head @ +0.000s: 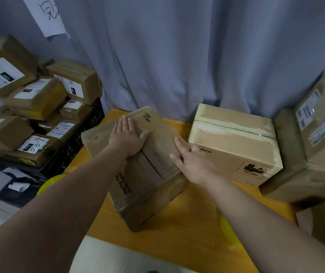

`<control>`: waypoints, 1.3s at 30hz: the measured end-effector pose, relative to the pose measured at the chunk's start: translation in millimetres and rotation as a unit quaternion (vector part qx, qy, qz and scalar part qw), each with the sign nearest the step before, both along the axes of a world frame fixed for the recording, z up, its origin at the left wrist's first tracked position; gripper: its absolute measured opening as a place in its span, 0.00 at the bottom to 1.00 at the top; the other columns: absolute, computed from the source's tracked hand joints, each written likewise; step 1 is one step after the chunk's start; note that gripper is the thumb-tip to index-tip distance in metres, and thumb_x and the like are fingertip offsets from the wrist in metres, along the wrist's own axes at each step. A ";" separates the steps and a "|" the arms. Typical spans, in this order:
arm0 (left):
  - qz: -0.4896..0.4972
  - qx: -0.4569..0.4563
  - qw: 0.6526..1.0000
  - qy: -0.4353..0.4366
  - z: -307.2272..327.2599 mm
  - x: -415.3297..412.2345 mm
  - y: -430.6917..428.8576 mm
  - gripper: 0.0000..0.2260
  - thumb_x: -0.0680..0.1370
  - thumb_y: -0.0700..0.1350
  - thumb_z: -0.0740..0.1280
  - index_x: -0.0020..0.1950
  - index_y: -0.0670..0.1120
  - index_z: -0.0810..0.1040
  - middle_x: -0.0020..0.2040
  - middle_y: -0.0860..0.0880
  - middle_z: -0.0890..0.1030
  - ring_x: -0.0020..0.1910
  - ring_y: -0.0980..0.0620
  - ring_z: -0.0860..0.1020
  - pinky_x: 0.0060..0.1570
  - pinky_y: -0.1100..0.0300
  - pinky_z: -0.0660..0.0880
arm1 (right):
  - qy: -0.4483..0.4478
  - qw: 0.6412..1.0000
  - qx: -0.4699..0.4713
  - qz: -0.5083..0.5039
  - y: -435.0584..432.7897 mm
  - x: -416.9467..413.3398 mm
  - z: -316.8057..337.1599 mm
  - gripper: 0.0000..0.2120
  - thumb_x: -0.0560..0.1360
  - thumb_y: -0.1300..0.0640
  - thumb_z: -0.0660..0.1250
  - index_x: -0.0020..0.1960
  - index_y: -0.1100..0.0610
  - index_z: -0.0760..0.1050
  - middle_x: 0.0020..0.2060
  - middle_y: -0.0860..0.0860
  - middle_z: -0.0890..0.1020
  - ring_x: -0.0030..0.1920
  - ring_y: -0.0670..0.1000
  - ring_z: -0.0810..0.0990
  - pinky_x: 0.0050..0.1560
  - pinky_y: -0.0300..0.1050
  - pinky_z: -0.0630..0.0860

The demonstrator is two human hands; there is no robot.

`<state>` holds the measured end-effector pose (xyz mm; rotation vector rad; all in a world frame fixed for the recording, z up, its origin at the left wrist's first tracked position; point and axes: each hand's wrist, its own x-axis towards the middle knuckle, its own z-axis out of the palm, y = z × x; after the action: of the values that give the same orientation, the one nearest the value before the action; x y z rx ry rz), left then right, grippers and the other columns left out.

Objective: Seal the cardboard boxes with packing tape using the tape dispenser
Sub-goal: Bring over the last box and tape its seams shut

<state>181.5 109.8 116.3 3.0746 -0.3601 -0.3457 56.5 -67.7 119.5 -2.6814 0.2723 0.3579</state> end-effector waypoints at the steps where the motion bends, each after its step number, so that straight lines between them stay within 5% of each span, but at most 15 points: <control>1: -0.001 0.003 1.000 0.008 2.6 -8.1 -2.6 0.40 0.77 0.68 0.42 0.77 0.40 0.40 0.77 0.39 0.39 0.77 0.44 0.41 0.75 0.50 0.41 | -0.003 1.000 -0.004 0.003 -0.2 0.9 -0.2 0.29 0.80 0.36 0.48 0.77 0.38 0.43 0.75 0.57 0.55 0.73 0.61 0.58 0.65 0.57 0.66; 8: -0.101 0.034 0.991 0.086 19.6 -110.0 -24.6 0.53 0.64 0.78 0.43 0.77 0.43 0.35 0.75 0.34 0.36 0.75 0.37 0.37 0.74 0.46 0.40 | -0.038 0.999 -0.003 0.015 -7.9 8.4 -2.2 0.29 0.79 0.36 0.52 0.77 0.39 0.49 0.70 0.58 0.66 0.67 0.61 0.70 0.61 0.55 0.72; 15: -0.151 0.086 0.982 0.071 24.7 -114.1 -25.6 0.36 0.81 0.55 0.57 0.76 0.54 0.32 0.76 0.37 0.36 0.76 0.39 0.39 0.75 0.48 0.43 | -0.143 0.988 0.057 0.031 -19.7 0.4 -3.7 0.21 0.81 0.46 0.57 0.73 0.46 0.66 0.63 0.54 0.78 0.61 0.58 0.76 0.56 0.53 0.76; 20: -0.205 0.067 0.976 0.003 20.2 -88.9 -29.5 0.33 0.82 0.41 0.55 0.77 0.55 0.36 0.78 0.48 0.40 0.77 0.45 0.43 0.75 0.50 0.46 | -0.131 0.989 0.048 0.049 -32.9 -13.4 -1.0 0.21 0.82 0.49 0.56 0.75 0.47 0.64 0.54 0.55 0.81 0.49 0.55 0.77 0.45 0.45 0.73; 23: -0.233 0.065 0.970 -0.036 12.4 -74.9 -25.9 0.36 0.80 0.33 0.54 0.77 0.56 0.35 0.78 0.52 0.39 0.77 0.50 0.43 0.75 0.53 0.47 | -0.107 0.989 0.078 0.059 -40.6 -22.3 -3.0 0.23 0.81 0.51 0.58 0.75 0.43 0.61 0.51 0.54 0.82 0.48 0.54 0.79 0.50 0.47 0.76; 27: -0.211 0.043 0.973 -0.078 1.7 -78.0 -34.2 0.38 0.78 0.32 0.55 0.77 0.55 0.36 0.78 0.53 0.40 0.77 0.51 0.43 0.75 0.55 0.44 | -0.100 0.976 0.191 -0.014 -58.9 -30.3 -28.7 0.30 0.80 0.60 0.60 0.77 0.41 0.54 0.66 0.53 0.75 0.60 0.57 0.77 0.59 0.47 0.75; 30: -0.199 0.029 0.975 -0.095 -2.4 -82.0 -35.7 0.37 0.78 0.33 0.54 0.77 0.54 0.35 0.78 0.52 0.39 0.77 0.51 0.42 0.75 0.56 0.43 | -0.067 0.980 0.116 -0.147 -87.3 -49.6 -57.5 0.37 0.76 0.63 0.62 0.78 0.46 0.50 0.67 0.58 0.73 0.63 0.58 0.74 0.61 0.51 0.74; 32: -0.191 0.013 0.975 -0.112 -7.6 -86.1 -36.1 0.35 0.79 0.35 0.54 0.77 0.52 0.37 0.78 0.51 0.40 0.77 0.51 0.42 0.75 0.55 0.43 | 0.053 0.975 0.010 -0.215 -112.2 -69.5 -82.6 0.36 0.74 0.61 0.64 0.77 0.54 0.50 0.70 0.58 0.67 0.70 0.60 0.65 0.69 0.56 0.64; 35: -0.182 -0.018 0.971 -0.153 -25.0 -99.7 -40.9 0.33 0.80 0.40 0.58 0.78 0.51 0.39 0.79 0.49 0.44 0.77 0.50 0.43 0.75 0.53 0.42 | 0.231 0.934 0.005 -0.271 -132.3 -101.8 -112.6 0.44 0.75 0.56 0.66 0.78 0.56 0.38 0.72 0.59 0.62 0.71 0.63 0.63 0.70 0.61 0.63; 39: -0.188 -0.065 0.962 -0.188 -36.9 -109.1 -46.3 0.27 0.82 0.49 0.56 0.78 0.50 0.49 0.78 0.47 0.52 0.77 0.47 0.48 0.74 0.51 0.44 | 0.199 0.942 -0.092 -0.254 -135.9 -120.7 -140.6 0.40 0.77 0.59 0.65 0.78 0.58 0.42 0.69 0.58 0.67 0.69 0.60 0.65 0.65 0.53 0.69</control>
<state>72.4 63.5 79.4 2.9123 -0.9436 0.2586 -64.1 -203.6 -21.1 -2.5585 1.1415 0.7326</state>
